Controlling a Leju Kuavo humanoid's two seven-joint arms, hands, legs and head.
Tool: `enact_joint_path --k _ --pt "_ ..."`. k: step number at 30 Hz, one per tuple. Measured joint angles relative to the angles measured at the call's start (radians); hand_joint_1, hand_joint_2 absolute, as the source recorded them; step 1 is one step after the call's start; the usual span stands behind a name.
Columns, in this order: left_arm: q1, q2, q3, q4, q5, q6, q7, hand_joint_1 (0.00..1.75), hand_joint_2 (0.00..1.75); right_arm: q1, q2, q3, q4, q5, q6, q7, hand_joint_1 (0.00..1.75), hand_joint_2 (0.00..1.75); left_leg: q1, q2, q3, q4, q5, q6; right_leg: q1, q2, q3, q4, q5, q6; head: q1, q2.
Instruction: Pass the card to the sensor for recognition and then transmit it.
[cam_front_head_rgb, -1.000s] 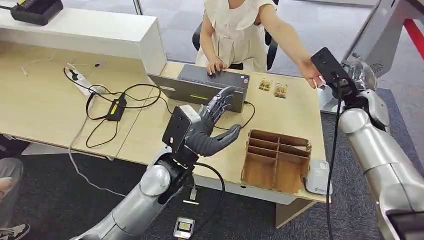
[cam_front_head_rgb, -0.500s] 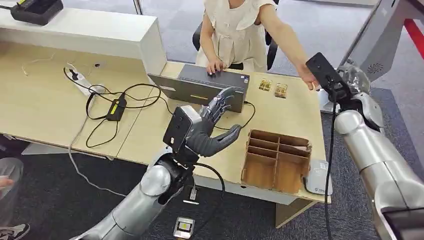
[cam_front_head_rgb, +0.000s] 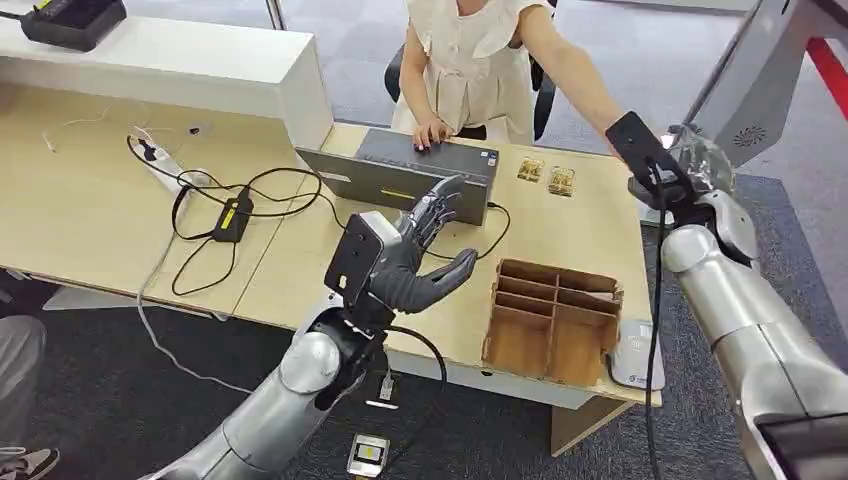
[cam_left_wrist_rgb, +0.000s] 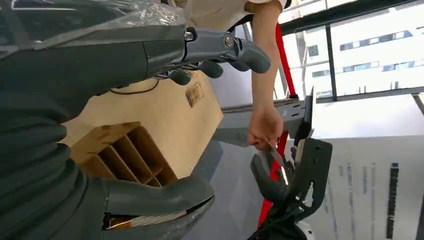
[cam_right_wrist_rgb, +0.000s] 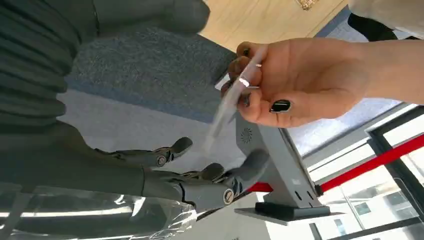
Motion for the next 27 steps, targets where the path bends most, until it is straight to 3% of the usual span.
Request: enact_joint_path --k 3,4,14,15,20,27 --pt "0.003 0.004 0.000 0.000 -0.003 0.004 0.002 0.00 1.75 -0.003 0.003 0.001 0.000 -0.019 -0.025 -0.028 0.00 1.75 0.000 0.000 0.000 0.000 0.000 0.000 0.000 0.000 0.000 0.000 0.000 0.000 0.000 0.000" --pt "0.004 0.005 0.000 0.000 -0.004 0.007 0.004 0.00 1.75 -0.004 0.005 0.002 0.000 -0.032 -0.038 -0.042 0.00 0.00 0.000 0.000 0.000 0.000 0.000 0.000 0.000 0.000 0.000 0.000 0.000 0.000 0.000 0.000" --pt "0.017 0.013 -0.001 -0.003 -0.011 0.035 0.010 0.00 1.75 -0.015 0.012 0.002 -0.032 -0.156 -0.103 -0.150 0.00 0.00 0.000 0.000 0.000 0.000 0.000 0.000 0.000 0.000 0.000 0.000 0.000 0.000 0.000 0.000" --pt "0.018 0.013 -0.002 -0.003 -0.013 0.039 0.010 0.00 1.75 -0.015 0.013 0.002 -0.039 -0.177 -0.106 -0.161 0.00 1.75 0.000 0.000 0.000 0.000 0.000 0.000 0.000 0.000 0.000 0.000 0.000 0.000 0.000 0.000" --pt "0.035 0.020 0.002 -0.016 -0.029 0.058 0.012 0.00 1.75 0.013 0.010 -0.003 -0.123 -0.335 -0.130 -0.198 0.00 1.75 0.000 0.000 0.001 0.000 0.000 0.000 0.001 0.000 0.000 0.000 0.000 0.000 0.000 0.000" --pt "0.071 0.036 0.024 -0.037 -0.043 0.072 0.012 0.00 1.75 0.280 -0.054 -0.027 -0.495 -0.396 -0.171 -0.075 0.00 1.75 0.001 0.000 0.000 0.000 0.000 0.000 0.001 0.000 0.000 0.000 0.000 0.000 0.000 0.000"
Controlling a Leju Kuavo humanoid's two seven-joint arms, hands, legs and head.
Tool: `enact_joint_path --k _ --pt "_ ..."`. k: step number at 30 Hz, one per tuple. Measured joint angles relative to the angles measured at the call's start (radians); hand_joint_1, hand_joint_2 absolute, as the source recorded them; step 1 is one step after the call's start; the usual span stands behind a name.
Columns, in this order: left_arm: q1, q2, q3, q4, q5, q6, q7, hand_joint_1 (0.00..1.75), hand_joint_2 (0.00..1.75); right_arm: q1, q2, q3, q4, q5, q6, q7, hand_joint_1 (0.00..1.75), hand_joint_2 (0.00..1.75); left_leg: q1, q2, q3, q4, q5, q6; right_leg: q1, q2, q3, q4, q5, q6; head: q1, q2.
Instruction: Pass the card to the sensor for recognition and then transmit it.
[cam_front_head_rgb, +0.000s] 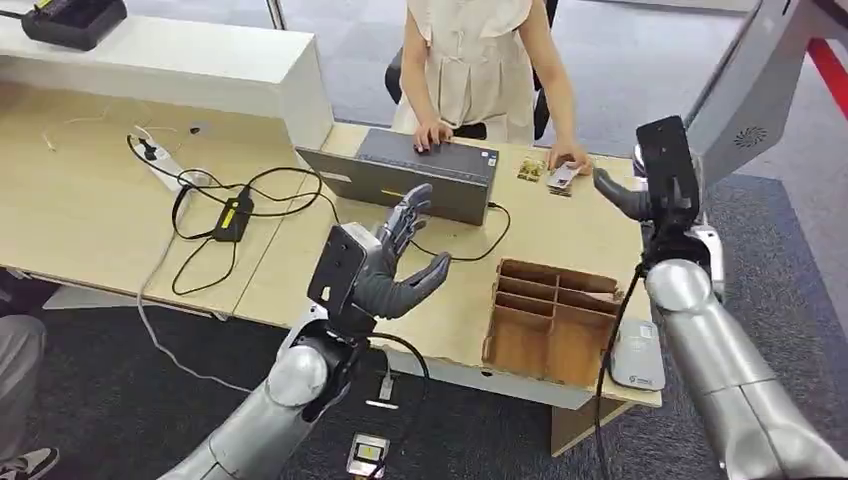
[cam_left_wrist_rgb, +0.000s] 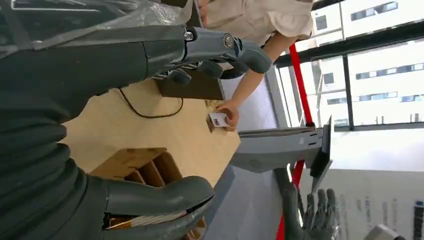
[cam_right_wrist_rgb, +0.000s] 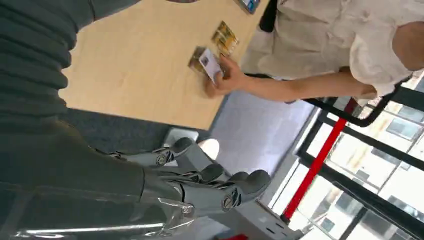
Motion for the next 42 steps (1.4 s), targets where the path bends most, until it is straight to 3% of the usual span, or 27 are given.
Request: enact_joint_path --k 5,9,16,27,33,42 --pt "0.012 0.008 0.011 -0.009 -0.004 0.003 0.000 0.00 1.75 0.108 -0.043 -0.022 -0.181 0.031 0.016 0.036 0.00 1.75 0.000 0.000 0.001 0.000 0.000 0.000 0.000 0.000 0.000 0.000 0.000 0.000 0.000 0.000" --pt "0.019 0.011 0.016 -0.016 -0.003 -0.004 -0.005 0.00 1.75 0.232 -0.085 -0.040 -0.320 0.221 0.087 0.063 0.00 1.75 0.000 0.000 0.000 0.000 0.000 0.000 0.000 0.000 0.000 -0.001 0.000 0.000 0.000 0.000" --pt "0.011 0.003 0.016 -0.015 0.013 -0.038 -0.035 0.00 1.75 0.373 -0.137 -0.040 -0.445 0.522 0.155 0.074 0.00 1.75 0.000 0.001 0.000 0.000 0.000 0.000 0.000 0.000 0.000 -0.001 0.000 0.000 0.000 0.000" --pt "-0.002 -0.015 0.015 -0.011 0.023 -0.055 -0.050 0.00 1.75 0.411 -0.153 -0.017 -0.516 0.668 0.191 0.088 0.00 1.75 0.000 0.001 0.000 0.000 0.000 0.000 0.000 0.001 0.000 -0.001 0.000 0.000 0.000 0.000" --pt "-0.009 -0.023 0.016 -0.002 0.036 -0.057 -0.065 0.00 1.75 0.411 -0.158 -0.003 -0.522 0.798 0.259 0.097 0.00 1.75 0.000 0.001 0.000 0.000 0.000 0.000 0.000 0.001 0.000 -0.001 0.000 0.000 0.000 0.000" --pt "-0.014 -0.029 0.019 0.001 0.034 -0.060 -0.061 0.00 1.75 0.389 -0.123 0.022 -0.449 0.823 0.258 0.115 0.00 1.75 0.000 0.001 0.000 0.000 0.000 0.000 0.000 0.000 0.000 0.000 0.000 0.000 0.000 0.000"
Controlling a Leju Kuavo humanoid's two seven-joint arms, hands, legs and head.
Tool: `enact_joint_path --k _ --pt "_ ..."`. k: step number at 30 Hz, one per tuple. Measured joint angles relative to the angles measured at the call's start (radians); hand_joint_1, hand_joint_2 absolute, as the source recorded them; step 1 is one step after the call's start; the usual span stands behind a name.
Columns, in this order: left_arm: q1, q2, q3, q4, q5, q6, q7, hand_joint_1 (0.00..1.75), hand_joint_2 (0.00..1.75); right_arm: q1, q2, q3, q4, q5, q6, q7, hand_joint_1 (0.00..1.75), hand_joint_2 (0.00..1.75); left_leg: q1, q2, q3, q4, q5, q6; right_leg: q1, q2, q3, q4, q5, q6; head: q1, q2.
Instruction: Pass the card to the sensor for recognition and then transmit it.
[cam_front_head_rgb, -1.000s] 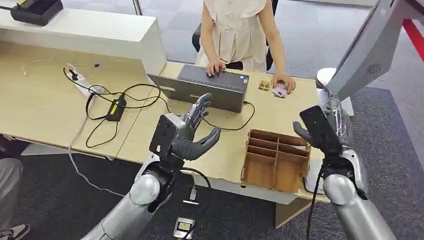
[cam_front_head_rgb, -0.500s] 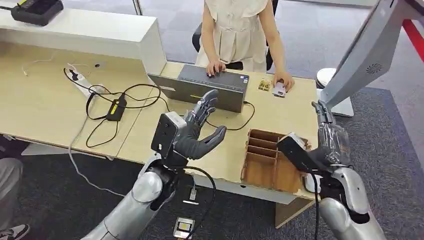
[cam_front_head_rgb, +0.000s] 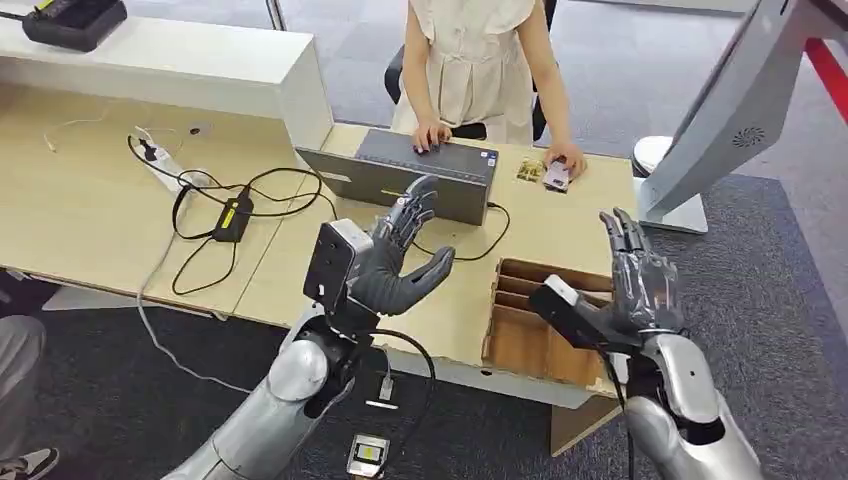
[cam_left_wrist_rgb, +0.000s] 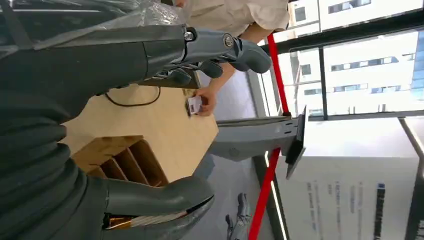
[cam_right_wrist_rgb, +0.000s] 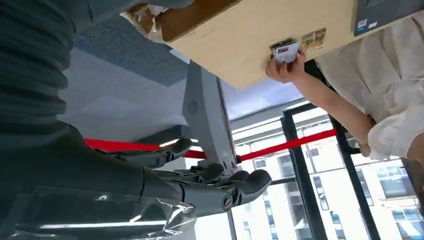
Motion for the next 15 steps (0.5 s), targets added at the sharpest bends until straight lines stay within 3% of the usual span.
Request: enact_joint_path --k 15 --pt "0.000 -0.003 0.003 0.000 -0.007 -0.013 0.005 0.00 1.75 -0.012 0.066 0.056 0.146 -0.010 0.018 0.003 0.00 1.75 0.000 0.000 0.000 0.000 0.000 0.000 0.000 0.000 0.000 0.000 0.000 0.000 0.000 0.000"
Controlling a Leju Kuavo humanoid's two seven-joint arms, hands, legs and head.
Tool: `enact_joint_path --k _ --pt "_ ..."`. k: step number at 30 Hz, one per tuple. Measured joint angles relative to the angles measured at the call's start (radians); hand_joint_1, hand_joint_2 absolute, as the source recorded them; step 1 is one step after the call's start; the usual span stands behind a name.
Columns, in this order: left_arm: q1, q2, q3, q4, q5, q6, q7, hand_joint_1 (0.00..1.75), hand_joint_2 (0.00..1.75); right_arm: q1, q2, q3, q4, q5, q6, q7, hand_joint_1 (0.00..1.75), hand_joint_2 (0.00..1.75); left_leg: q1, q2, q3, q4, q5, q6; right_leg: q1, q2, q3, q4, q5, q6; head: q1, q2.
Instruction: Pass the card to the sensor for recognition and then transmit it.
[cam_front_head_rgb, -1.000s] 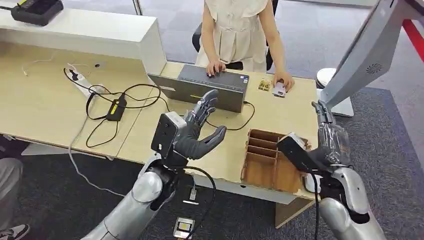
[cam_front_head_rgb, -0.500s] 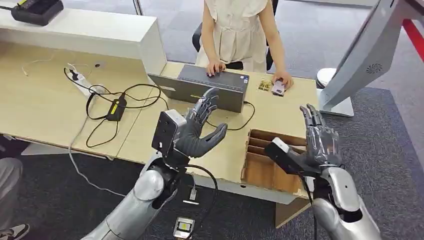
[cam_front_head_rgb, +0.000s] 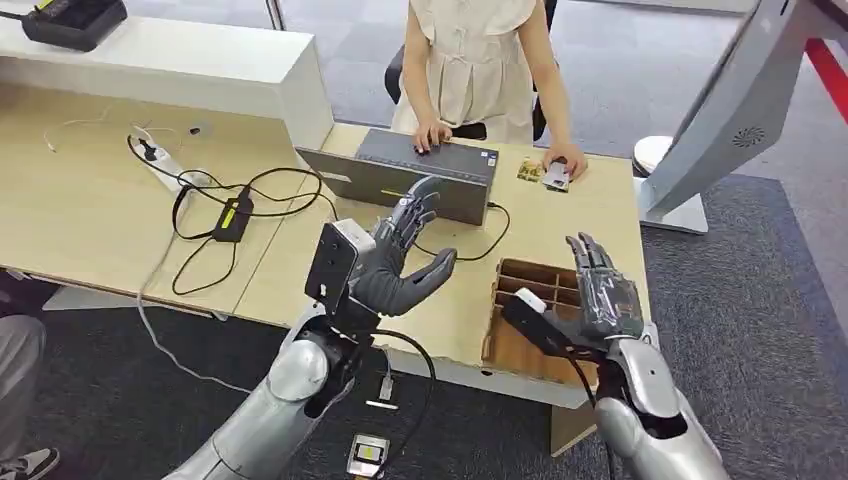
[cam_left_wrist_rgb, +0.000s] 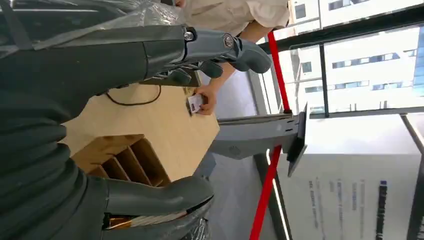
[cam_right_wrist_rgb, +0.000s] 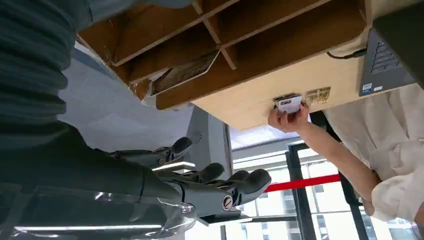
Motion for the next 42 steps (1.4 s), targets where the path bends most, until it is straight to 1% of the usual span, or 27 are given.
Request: enact_joint_path --k 8,18,33,35,36,37,38,39,42 --pt "0.000 0.000 0.000 0.000 0.000 0.000 0.000 0.00 1.75 -0.006 0.010 0.014 0.031 0.001 0.000 0.000 0.00 1.75 0.000 0.000 0.000 0.000 0.000 0.000 0.000 0.000 0.000 0.000 0.000 0.000 0.000 0.000" --pt "0.001 0.000 0.000 0.003 0.000 0.001 -0.002 0.00 1.75 -0.019 0.014 0.021 0.072 -0.010 -0.042 -0.011 0.00 1.75 0.000 0.000 0.000 0.000 0.000 0.000 0.000 0.000 0.000 0.000 0.000 0.000 0.000 0.000" --pt "0.001 0.000 0.000 0.004 0.000 0.003 -0.002 0.00 1.75 -0.023 0.014 0.021 0.091 -0.010 -0.058 -0.011 0.00 1.75 0.000 0.000 0.000 0.000 0.000 0.000 0.000 0.000 0.000 0.000 0.000 0.000 0.000 0.000" --pt "0.002 0.000 0.000 0.004 -0.003 0.009 -0.002 0.00 1.75 -0.025 0.014 0.020 0.096 -0.008 -0.085 0.000 0.00 1.75 0.000 0.000 0.000 0.000 0.000 0.000 0.000 0.000 0.000 0.000 0.000 0.000 0.000 0.000" --pt "0.005 0.000 0.000 0.004 -0.007 0.021 0.000 0.00 1.75 -0.031 0.004 0.005 0.100 -0.007 -0.127 0.027 0.00 1.75 0.000 0.000 0.000 0.000 0.000 0.000 0.000 0.000 0.000 0.000 0.000 0.000 0.000 0.000" --pt "0.009 0.000 0.000 0.004 -0.007 0.031 0.002 0.00 1.75 -0.036 -0.009 -0.011 0.103 -0.010 -0.142 0.034 0.00 1.75 0.000 0.000 0.000 0.000 0.000 0.000 0.000 0.000 0.000 0.000 0.000 0.000 0.000 0.000" --pt "0.011 0.002 0.000 0.004 -0.006 0.039 -0.001 0.00 1.75 -0.042 -0.037 -0.047 0.110 -0.019 -0.154 0.033 0.00 1.75 0.000 0.000 0.000 0.000 0.000 0.000 -0.001 0.000 0.000 0.000 0.000 0.000 0.000 0.000" --pt "0.011 0.001 -0.001 0.004 0.000 0.047 -0.006 0.00 1.75 -0.043 -0.054 -0.067 0.113 -0.022 -0.155 0.031 0.00 1.75 0.000 0.000 0.000 0.000 0.000 0.000 -0.001 0.000 0.000 0.000 0.000 0.000 0.000 0.000" --pt "0.011 0.001 -0.002 0.004 0.002 0.051 -0.008 0.00 1.75 -0.042 -0.063 -0.078 0.114 -0.026 -0.154 0.030 0.00 1.75 0.000 0.000 0.000 0.000 0.000 0.000 0.000 0.000 0.000 0.000 0.000 0.000 0.000 0.000"
